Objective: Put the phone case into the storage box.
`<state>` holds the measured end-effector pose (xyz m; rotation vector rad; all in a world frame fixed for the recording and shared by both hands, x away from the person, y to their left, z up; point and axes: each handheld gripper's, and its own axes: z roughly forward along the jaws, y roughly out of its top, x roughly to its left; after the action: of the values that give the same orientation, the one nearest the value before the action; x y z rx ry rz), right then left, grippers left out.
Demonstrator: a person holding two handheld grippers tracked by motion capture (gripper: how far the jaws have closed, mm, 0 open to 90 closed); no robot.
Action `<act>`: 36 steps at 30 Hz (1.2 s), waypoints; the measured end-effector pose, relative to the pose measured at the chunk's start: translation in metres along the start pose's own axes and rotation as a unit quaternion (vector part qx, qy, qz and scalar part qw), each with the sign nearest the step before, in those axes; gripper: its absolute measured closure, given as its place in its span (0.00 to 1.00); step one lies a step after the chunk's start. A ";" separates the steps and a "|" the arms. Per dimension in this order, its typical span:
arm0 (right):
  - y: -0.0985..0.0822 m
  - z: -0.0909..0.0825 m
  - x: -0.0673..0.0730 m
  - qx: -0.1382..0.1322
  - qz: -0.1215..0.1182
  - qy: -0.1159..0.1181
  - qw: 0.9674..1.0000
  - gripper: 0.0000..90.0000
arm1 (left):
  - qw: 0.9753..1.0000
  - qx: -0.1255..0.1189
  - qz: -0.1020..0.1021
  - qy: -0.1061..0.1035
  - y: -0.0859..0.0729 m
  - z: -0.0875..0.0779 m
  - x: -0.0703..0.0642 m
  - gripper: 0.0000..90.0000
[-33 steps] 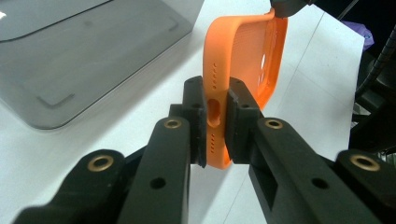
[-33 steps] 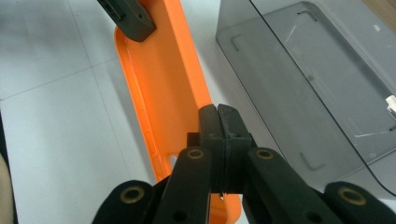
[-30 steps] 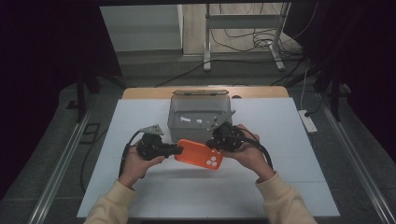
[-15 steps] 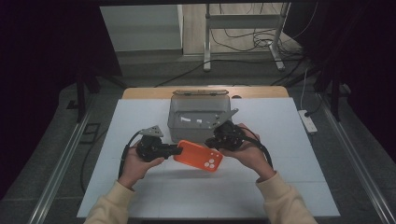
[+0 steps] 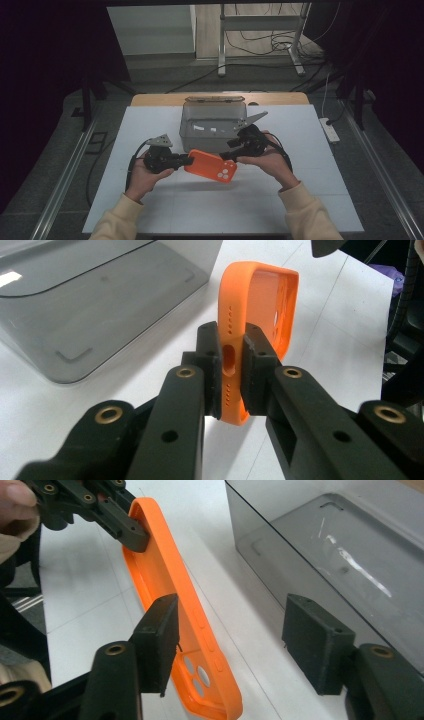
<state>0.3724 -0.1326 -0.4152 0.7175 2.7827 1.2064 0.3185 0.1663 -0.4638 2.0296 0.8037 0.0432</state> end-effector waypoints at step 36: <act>-0.013 0.020 -0.010 -0.005 0.031 0.065 0.997 0.37 | 1.000 -0.015 0.017 -0.004 0.000 -0.002 -0.002 0.90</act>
<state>0.3798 -0.1311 -0.4397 0.7582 2.8754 1.3221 0.3159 0.1664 -0.4622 2.0141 0.7599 0.0655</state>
